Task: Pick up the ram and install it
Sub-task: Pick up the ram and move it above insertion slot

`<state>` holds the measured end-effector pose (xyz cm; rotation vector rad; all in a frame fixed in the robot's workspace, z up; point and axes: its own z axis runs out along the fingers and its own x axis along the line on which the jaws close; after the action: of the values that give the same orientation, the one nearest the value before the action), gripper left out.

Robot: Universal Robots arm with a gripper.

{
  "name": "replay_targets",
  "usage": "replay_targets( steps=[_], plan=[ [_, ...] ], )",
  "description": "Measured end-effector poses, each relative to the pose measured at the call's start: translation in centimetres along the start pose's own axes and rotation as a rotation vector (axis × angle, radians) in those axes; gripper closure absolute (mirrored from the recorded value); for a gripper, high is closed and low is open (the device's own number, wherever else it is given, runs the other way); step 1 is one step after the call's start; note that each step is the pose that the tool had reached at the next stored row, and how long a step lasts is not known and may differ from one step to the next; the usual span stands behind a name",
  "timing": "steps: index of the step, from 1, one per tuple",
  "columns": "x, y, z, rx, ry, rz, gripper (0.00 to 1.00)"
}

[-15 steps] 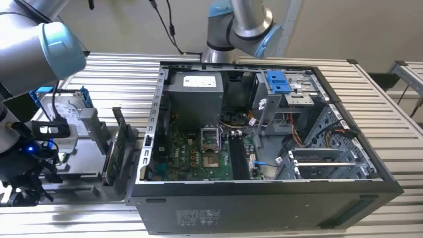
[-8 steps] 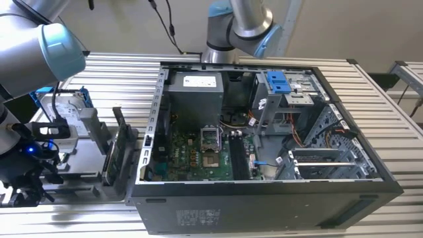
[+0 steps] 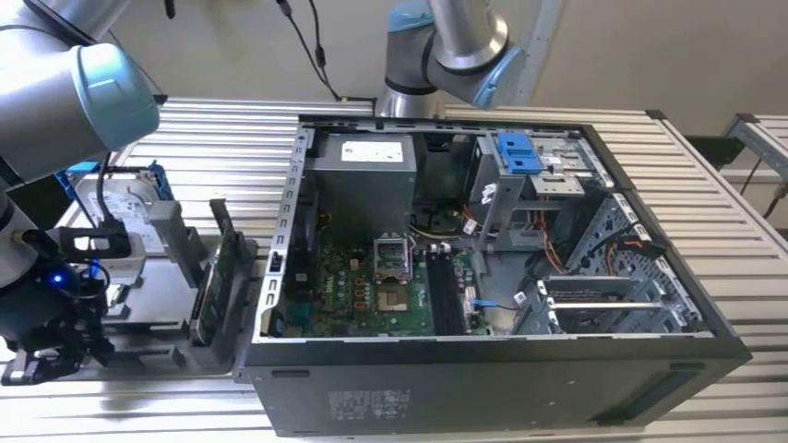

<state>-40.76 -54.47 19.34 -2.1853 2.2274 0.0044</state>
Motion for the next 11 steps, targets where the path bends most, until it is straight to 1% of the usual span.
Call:
replay_targets(
  steps=[1, 2, 3, 4, 11],
  plan=[
    [0.00, 0.00, 0.00, 0.0001, 0.0000, 0.000, 0.79],
    [0.00, 0.00, 0.00, 0.0002, 0.0001, 0.000, 0.79],
    [0.00, 0.00, 0.00, 0.0003, 0.0000, 0.000, 0.85],
    [0.00, 0.00, 0.00, 0.0004, 0.0000, 0.000, 0.86],
    [0.00, 0.00, 0.00, 0.0016, 0.0000, 0.000, 0.86]
  ],
)
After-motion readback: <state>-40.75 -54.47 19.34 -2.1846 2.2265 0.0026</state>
